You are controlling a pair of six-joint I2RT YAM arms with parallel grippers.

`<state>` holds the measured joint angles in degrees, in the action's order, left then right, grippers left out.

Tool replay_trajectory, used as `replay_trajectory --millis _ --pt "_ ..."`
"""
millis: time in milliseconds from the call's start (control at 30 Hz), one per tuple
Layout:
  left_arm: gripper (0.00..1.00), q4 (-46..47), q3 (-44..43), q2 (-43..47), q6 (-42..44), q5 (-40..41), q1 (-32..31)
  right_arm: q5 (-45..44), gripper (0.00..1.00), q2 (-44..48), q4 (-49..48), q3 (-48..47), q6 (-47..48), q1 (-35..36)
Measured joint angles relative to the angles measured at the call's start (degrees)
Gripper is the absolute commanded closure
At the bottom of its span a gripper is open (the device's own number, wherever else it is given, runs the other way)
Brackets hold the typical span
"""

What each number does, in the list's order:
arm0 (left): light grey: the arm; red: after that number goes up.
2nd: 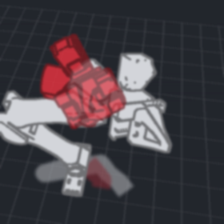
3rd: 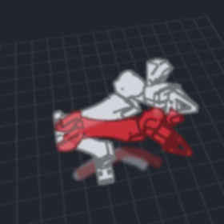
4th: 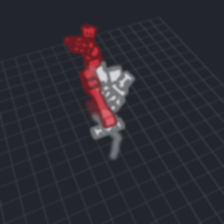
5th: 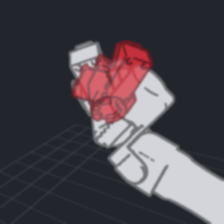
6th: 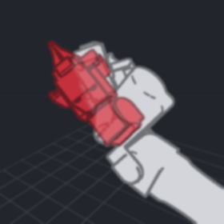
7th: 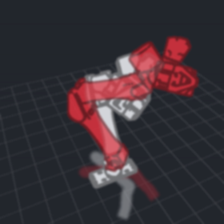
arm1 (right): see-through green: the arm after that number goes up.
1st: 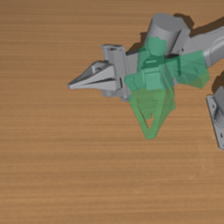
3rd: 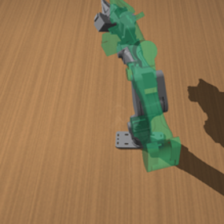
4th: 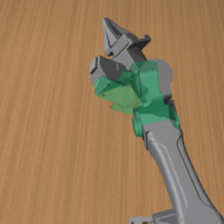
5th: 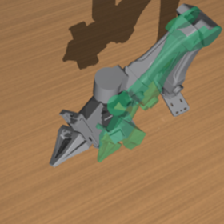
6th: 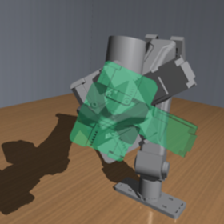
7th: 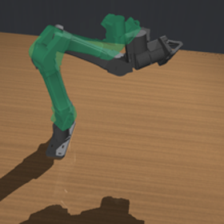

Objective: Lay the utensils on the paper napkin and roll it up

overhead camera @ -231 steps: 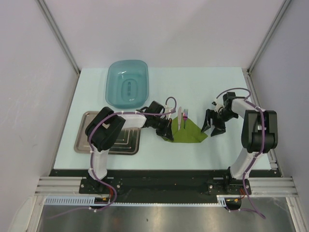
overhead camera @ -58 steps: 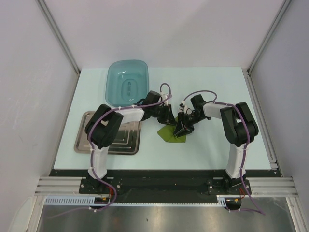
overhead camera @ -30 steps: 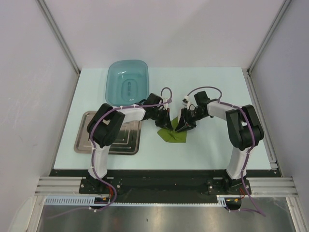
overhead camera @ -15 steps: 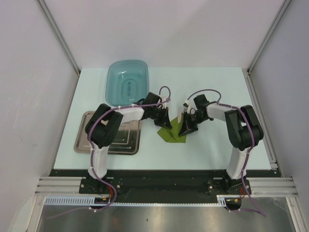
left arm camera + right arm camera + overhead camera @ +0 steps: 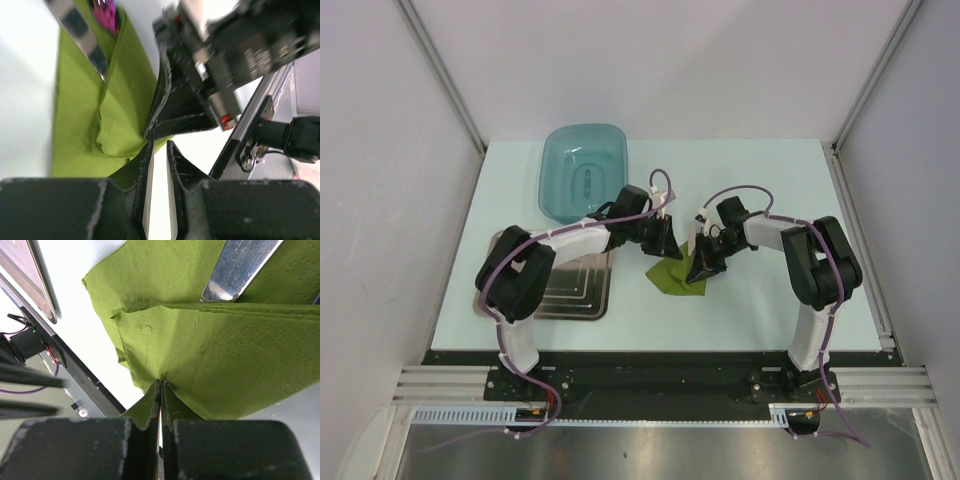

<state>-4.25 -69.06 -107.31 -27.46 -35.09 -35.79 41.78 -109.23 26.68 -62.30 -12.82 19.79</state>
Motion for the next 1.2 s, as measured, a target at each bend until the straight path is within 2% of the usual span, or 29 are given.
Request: replay_trajectory --millis 367,500,567,833,1200 --pt "0.86 -0.35 1.25 -6.36 -1.14 -0.07 -0.59 0.09 1.00 -0.02 -0.79 0.00 -0.07 0.15" --pt "0.91 -1.81 1.09 -8.55 -1.09 0.44 -0.44 0.92 0.91 0.07 -0.02 -0.26 -0.11 -0.20" --pt "0.92 -2.23 1.03 -8.74 -1.05 0.42 -0.33 1.22 0.91 0.33 0.59 -0.61 -0.17 -0.59" --pt "0.93 -2.58 0.96 -8.74 -1.01 0.57 -0.17 -2.12 0.96 2.43 1.05 -5.46 -0.98 -3.15" --pt "0.93 -2.64 0.94 -8.74 -1.01 0.63 -0.17 -9.90 0.99 2.38 1.36 -6.08 -1.20 1.92"
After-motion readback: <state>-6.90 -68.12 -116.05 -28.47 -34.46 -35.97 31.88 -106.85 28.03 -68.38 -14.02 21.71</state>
